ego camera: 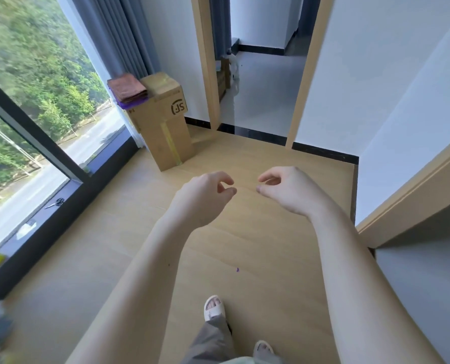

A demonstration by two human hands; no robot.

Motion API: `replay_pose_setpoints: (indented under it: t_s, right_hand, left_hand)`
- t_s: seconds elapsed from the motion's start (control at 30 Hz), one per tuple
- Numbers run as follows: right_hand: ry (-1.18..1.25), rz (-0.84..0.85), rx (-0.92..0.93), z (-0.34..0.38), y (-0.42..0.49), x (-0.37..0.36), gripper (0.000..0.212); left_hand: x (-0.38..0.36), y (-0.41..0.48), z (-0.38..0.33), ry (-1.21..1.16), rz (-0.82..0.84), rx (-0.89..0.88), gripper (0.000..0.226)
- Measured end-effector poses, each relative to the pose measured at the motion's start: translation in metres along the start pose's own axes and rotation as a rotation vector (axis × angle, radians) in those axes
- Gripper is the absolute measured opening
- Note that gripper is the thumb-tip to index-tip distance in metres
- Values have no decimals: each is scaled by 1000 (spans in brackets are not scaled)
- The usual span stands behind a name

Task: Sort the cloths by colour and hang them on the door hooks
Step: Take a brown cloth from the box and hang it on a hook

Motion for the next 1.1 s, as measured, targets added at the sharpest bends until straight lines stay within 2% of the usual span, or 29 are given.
replay_pose_setpoints:
  t_s: [0.27,0.7,1.1]
  right_hand:
    - [-7,-64,76,43,82,-17,20]
    - [-121,62,79,143,218,-57,27]
    - [-156,126,114,186,314,-76,25]
  left_hand:
    - [27,65,46,-6,6,65,25]
    - [129,176,112,40,-37,57,28]
    - [171,241,143,98,-81,88,30]
Point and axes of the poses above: each hand's wrist, its own y-axis towards the middle knuckle, its own x-axis out of the back of the hand, z = x × y, the point moved 1 cm from there along y, towards the middle knuckle, and after that the axes turned 5 degrees about -y, right-handed, at the moved point
